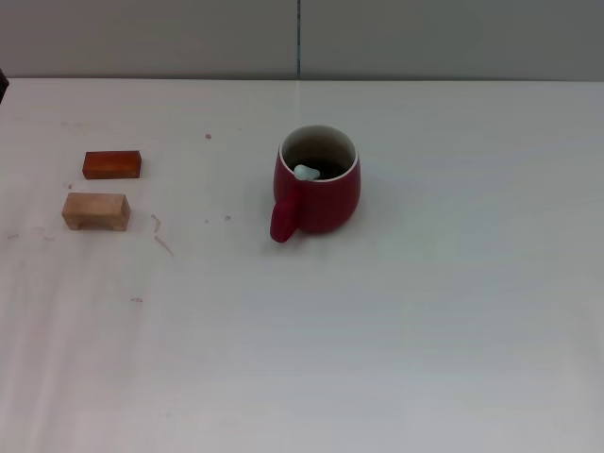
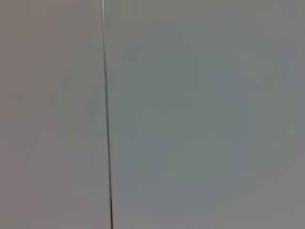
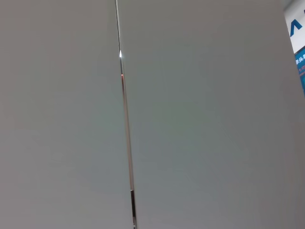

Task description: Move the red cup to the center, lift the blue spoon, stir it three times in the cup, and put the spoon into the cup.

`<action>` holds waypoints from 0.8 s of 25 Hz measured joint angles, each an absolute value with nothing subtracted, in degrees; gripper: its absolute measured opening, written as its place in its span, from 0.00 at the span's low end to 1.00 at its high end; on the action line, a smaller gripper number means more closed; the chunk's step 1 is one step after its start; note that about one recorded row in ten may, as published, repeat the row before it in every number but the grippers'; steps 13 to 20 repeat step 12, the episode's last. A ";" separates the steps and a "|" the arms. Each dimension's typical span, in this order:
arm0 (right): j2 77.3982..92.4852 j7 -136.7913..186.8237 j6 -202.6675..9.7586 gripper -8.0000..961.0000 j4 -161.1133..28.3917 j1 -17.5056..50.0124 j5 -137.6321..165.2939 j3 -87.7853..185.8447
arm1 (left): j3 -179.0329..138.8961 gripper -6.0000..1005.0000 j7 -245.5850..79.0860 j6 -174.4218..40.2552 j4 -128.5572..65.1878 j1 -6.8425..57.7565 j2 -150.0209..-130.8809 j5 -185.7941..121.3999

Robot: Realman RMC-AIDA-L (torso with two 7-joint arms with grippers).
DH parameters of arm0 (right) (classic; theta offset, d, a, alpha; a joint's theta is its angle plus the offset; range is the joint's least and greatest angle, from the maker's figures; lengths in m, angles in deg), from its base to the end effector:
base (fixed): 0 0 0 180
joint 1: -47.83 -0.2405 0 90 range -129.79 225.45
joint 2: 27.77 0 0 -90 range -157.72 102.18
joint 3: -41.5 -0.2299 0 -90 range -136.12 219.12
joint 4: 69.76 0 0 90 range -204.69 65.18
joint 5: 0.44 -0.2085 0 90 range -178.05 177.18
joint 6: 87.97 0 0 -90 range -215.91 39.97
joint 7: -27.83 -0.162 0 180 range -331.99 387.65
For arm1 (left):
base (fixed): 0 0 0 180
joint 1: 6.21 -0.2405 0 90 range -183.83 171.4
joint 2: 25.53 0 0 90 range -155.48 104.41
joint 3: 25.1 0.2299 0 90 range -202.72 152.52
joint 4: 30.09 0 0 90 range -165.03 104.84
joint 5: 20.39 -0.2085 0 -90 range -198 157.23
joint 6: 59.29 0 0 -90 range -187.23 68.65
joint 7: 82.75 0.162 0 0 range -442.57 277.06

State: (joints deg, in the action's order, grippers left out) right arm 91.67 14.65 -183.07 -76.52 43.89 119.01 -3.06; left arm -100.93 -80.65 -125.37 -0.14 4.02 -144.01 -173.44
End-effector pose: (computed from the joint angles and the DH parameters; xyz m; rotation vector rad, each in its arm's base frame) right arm 0.3601 0.1966 0.0601 -1.2033 0.4842 0.7673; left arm -0.3028 0.3189 0.0521 -1.3678 -0.3832 -0.6888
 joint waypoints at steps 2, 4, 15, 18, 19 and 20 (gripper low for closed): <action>91.67 14.65 -183.08 0.87 -76.53 43.80 119.04 -3.06 | -100.93 0.81 -80.69 -125.43 -1.02 4.09 -143.97 -173.44; 91.70 14.65 -183.09 0.87 -76.53 43.78 119.05 -3.06 | -100.85 0.83 -80.66 -125.53 -1.49 4.20 -143.97 -173.45; 91.74 14.67 -183.17 0.87 -76.52 43.30 119.04 -3.06 | -99.95 0.86 -80.49 -128.28 -4.66 4.77 -143.93 -174.10; 91.74 14.67 -183.17 0.87 -76.52 43.30 119.04 -3.06 | -99.95 0.86 -80.49 -128.28 -4.66 4.77 -143.93 -174.10; 91.74 14.67 -183.17 0.87 -76.52 43.30 119.04 -3.06 | -99.95 0.86 -80.49 -128.28 -4.66 4.77 -143.93 -174.10; 91.74 14.67 -183.17 0.87 -76.52 43.30 119.04 -3.06 | -99.95 0.86 -80.49 -128.28 -4.66 4.77 -143.93 -174.10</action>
